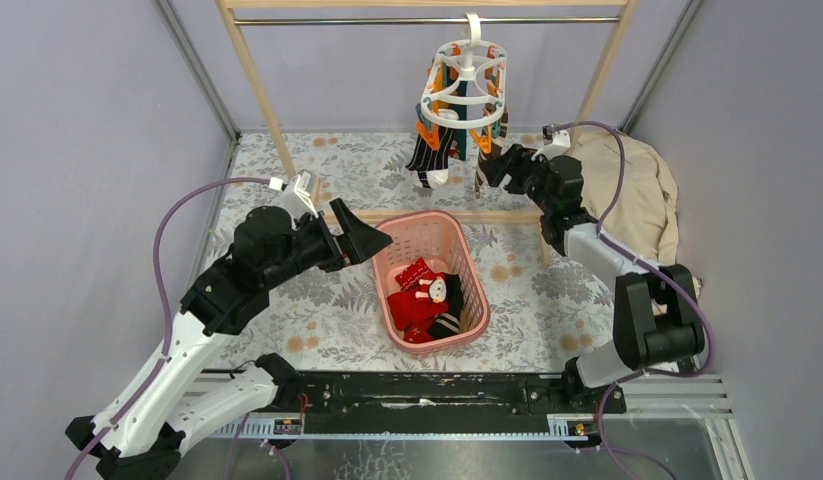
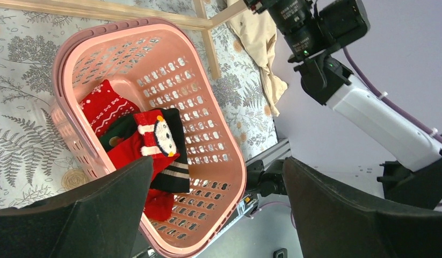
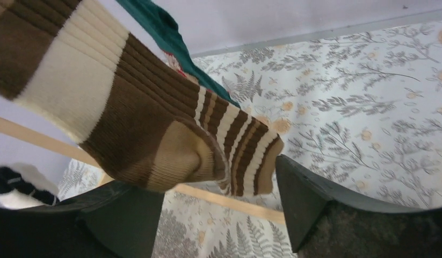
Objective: Remove the socks clipped to the hanger
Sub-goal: Remove the sock from the hanger.
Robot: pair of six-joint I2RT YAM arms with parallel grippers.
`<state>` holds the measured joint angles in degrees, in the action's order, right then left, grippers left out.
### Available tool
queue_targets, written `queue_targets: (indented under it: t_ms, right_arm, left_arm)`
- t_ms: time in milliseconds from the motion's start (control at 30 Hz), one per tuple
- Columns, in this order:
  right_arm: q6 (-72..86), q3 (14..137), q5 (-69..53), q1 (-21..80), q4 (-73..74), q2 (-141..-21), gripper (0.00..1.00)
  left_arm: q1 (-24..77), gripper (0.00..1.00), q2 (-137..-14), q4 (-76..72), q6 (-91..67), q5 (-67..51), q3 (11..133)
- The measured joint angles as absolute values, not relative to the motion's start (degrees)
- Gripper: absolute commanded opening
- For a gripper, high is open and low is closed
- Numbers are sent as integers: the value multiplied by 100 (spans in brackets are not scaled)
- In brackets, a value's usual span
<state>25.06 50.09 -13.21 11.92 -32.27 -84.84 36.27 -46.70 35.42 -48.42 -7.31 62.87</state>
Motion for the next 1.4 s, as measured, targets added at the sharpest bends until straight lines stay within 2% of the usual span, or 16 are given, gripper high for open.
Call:
queue_targets:
  t_ms: [200, 300, 367, 533, 933, 1400]
  right_arm:
    - [2794, 5365, -1507, 1192, -3695, -9102, 39]
    - [2856, 5380, -1579, 1192, -3739, -9096, 14]
    - [2897, 5382, -1610, 1192, -3739, -9065, 8]
    - [2893, 5371, -1610, 1192, -3446, -8608, 6]
    - [2668, 5127, -1599, 1192, -2259, -6462, 5]
    - [2445, 5015, -1612, 1192, -792, -5749, 5]
  left_arm:
    - [3627, 99, -4681, 3542, -4943, -821, 6287]
    - [3627, 99, -4672, 3542, -4963, -867, 6287]
    - [3627, 99, -4646, 3542, -4991, -899, 6278]
    - [3627, 99, -4547, 3544, -5046, -976, 6246]
    - [3627, 99, -4154, 3566, -5157, -1111, 6060]
    - [3627, 99, -3601, 3750, -5216, -1225, 6049]
